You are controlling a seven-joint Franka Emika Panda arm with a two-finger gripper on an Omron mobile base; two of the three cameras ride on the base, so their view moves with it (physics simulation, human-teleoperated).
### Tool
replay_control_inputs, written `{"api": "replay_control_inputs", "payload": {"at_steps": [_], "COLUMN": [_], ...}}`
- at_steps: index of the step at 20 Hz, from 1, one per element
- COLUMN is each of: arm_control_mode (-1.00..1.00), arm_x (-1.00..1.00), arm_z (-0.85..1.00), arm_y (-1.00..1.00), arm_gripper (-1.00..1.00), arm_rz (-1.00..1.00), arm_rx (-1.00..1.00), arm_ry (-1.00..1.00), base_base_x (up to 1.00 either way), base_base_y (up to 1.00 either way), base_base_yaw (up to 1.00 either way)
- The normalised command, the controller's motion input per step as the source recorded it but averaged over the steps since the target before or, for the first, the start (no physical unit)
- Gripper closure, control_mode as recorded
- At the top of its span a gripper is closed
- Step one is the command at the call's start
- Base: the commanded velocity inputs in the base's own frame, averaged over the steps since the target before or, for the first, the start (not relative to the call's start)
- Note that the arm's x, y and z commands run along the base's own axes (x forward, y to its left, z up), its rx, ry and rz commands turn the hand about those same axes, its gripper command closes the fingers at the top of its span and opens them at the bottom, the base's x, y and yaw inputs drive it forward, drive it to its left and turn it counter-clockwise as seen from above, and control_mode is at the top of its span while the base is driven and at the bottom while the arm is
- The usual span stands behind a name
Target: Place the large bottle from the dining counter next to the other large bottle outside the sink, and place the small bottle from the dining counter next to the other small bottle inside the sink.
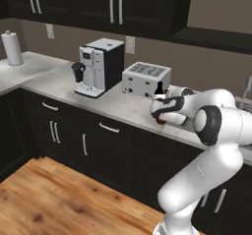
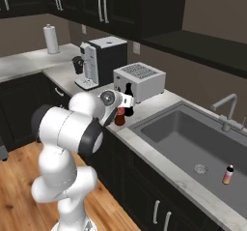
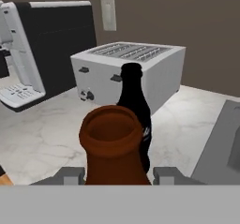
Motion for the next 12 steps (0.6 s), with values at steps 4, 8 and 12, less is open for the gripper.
{"api": "replay_control_inputs", "payload": {"at_steps": [4,8,12], "arm_control_mode": [-1.00,-1.00,-1.00], "arm_x": [0.09,0.05,0.08], "arm_z": [-0.18,-0.24,-0.26], "arm_y": [0.00,0.00,0.00], "arm_gripper": [1.00,1.00,1.00], "arm_rz": [0.00,0.00,0.00], "arm_rx": [0.00,0.00,0.00], "arm_ry": [0.00,0.00,0.00], "base_base_x": [0.00,0.00,0.00], "base_base_y": [0.00,0.00,0.00], "base_base_yaw": [0.00,0.00,0.00]}}
